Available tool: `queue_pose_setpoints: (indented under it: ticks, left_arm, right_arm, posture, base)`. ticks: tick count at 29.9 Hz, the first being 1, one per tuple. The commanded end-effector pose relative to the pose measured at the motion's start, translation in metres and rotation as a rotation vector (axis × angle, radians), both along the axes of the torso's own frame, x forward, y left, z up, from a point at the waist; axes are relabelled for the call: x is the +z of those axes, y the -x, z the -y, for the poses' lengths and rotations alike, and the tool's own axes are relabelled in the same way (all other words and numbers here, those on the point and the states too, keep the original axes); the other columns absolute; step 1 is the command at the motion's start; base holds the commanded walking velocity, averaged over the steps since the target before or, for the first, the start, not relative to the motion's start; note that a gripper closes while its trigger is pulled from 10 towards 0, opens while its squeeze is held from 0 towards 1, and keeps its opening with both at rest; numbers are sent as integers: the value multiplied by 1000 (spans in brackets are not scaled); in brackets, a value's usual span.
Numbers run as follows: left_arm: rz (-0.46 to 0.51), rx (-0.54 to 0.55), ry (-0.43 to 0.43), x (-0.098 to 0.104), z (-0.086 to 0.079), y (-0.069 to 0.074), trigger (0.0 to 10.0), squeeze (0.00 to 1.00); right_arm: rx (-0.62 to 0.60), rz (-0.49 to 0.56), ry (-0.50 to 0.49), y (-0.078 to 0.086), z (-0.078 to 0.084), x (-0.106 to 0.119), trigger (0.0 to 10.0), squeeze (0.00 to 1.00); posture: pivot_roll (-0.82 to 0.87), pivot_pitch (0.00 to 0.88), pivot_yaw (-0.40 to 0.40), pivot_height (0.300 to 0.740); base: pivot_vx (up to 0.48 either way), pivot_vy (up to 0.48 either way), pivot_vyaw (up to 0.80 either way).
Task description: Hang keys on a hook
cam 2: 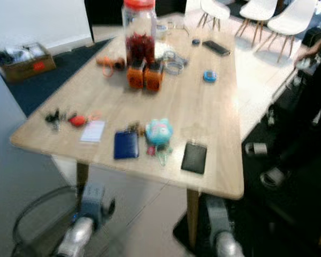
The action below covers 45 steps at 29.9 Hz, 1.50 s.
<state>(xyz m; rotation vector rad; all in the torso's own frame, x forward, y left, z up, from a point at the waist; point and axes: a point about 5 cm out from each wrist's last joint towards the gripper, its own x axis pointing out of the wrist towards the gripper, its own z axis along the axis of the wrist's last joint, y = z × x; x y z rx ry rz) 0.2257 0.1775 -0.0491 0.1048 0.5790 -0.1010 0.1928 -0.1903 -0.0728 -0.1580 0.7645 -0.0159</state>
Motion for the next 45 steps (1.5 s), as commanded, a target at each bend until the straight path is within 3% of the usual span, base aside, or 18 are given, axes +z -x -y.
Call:
queue_pose_setpoints:
  ticks: [1,9,14,16,19,22,25,27,29,31,32,33,35,36,39,42,44,45]
  left_arm:
    - [-19,7,2,-2,-2,3,10000,0]
    - [-15,4,6,-2,-1,3,10000,0]
    - [-11,0,5,-2,0,4,10000,0]
    - [-13,2,8,-3,0,5,10000,0]
    - [-14,1,9,-4,0,6,10000,0]
    - [-18,-6,1,-4,-3,7,10000,0]
    - [-19,-9,-1,-4,-4,7,10000,0]
    - [-22,-17,-3,-4,-3,6,10000,0]
    - [-22,-19,-3,-4,-3,6,10000,0]
    - [-20,-21,-1,-3,-2,5,10000,0]
    - [-20,-21,-1,-3,-2,5,10000,0]
    - [-19,-22,1,-3,-1,4,10000,0]
    - [-18,-22,2,-2,-1,3,10000,0]
    - [-18,-22,2,-2,-1,3,10000,0]
    - [-18,-20,4,-2,0,3,10000,0]
    - [-19,-20,4,-2,0,2,10000,0]
    - [-19,-21,7,-2,1,2,10000,0]
    - [-19,-21,7,-2,1,2,10000,0]
  right_arm:
    - [-21,-23,-8,7,0,-4,10000,0]
    - [-122,-22,-2,16,15,-6,10000,0]
    - [-235,-20,69,35,46,-6,10000,0]
    - [-395,16,162,48,88,4,10000,0]
    - [-540,86,234,53,126,20,10000,0]
    - [-745,352,298,34,190,76,10000,0]
    - [-769,449,309,22,205,98,10000,0]
    - [-756,660,302,-14,223,150,10000,0]
    - [-740,730,295,-26,226,168,10000,0]
    - [-526,835,292,-67,210,205,10000,0]
    - [-526,835,292,-67,210,205,10000,0]
    - [-311,878,273,-99,185,226,10000,0]
    - [-169,896,233,-117,162,234,10000,0]
    - [-169,896,233,-117,162,234,10000,0]
    - [94,913,150,-142,109,239,10000,0]
    - [177,907,132,-147,90,236,10000,0]
    - [361,873,77,-151,47,221,10000,0]
    - [361,873,77,-151,47,221,10000,0]
  posture:
    - [93,30,-77,740]
    - [91,31,-79,740]
    - [92,33,-77,740]
    - [93,35,-74,740]
    - [91,37,-71,740]
    - [80,40,-59,740]
    - [76,40,-55,740]
    - [70,39,-50,740]
    - [70,39,-50,740]
    - [68,34,-49,740]
    - [68,34,-49,740]
    - [68,32,-50,740]
    - [66,29,-52,740]
    - [66,29,-52,740]
    - [60,26,-48,740]
    - [56,25,-46,740]
    - [58,25,-48,740]
    - [58,25,-48,740]
  base:
    - [0,0,0]
    - [0,0,0]
    - [0,0,0]
    - [0,0,0]
    - [0,0,0]
    - [0,0,0]
    - [0,0,0]
    - [0,0,0]
    - [0,0,0]
    - [0,0,0]
    - [0,0,0]
    - [0,0,0]
    - [0,0,0]
    - [0,0,0]
    - [0,0,0]
    - [0,0,0]
    - [0,0,0]
    - [0,0,0]
